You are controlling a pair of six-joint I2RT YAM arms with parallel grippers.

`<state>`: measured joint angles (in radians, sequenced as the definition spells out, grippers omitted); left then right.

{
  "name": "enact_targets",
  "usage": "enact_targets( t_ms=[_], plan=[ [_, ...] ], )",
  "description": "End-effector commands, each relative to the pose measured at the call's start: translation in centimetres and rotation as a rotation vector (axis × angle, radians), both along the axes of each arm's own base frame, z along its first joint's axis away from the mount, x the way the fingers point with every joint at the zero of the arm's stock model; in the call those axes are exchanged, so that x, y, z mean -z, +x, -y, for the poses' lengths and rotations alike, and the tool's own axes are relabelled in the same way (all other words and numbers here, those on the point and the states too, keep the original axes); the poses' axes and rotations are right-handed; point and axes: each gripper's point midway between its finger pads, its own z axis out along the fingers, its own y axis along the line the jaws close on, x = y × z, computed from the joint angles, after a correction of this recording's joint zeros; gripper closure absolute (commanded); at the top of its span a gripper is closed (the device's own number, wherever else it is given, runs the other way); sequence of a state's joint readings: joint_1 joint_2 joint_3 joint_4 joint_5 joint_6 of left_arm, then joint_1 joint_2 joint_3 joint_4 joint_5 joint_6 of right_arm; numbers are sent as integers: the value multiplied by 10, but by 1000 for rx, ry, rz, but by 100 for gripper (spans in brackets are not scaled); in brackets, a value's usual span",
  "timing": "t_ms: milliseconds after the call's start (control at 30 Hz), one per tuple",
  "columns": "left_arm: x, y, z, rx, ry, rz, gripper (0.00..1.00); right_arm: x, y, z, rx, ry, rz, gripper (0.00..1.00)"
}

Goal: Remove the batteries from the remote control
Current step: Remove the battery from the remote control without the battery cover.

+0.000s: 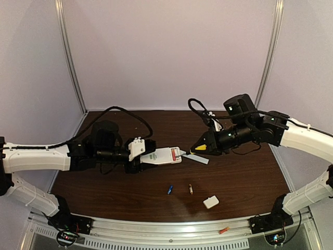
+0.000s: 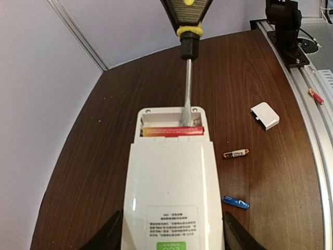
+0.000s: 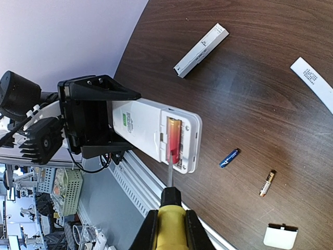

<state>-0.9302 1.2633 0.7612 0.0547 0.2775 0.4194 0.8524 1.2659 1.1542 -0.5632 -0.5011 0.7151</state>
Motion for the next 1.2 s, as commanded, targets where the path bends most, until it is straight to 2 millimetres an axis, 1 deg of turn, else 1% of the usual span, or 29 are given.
enact_targets(
  t_ms=[0, 433, 533, 733, 1033, 1167],
  plan=[
    [-28, 1, 11, 16, -89, 39, 100, 5, 2, 0, 8, -10, -10, 100],
    [-29, 2, 11, 13, -91, 50, 100, 12, 0, 10, 12, -55, -12, 100],
    [-29, 1, 12, 19, -92, 48, 100, 12, -1, 7, 3, -42, -18, 100],
    [-31, -1, 13, 31, -97, 46, 100, 7, -1, 0, -16, -1, -8, 100],
    [-33, -6, 16, 60, -109, 37, 100, 7, -2, -9, -39, 65, -11, 100],
    [-34, -6, 16, 60, -111, 36, 100, 8, -4, -9, -42, 79, -16, 100]
  ],
)
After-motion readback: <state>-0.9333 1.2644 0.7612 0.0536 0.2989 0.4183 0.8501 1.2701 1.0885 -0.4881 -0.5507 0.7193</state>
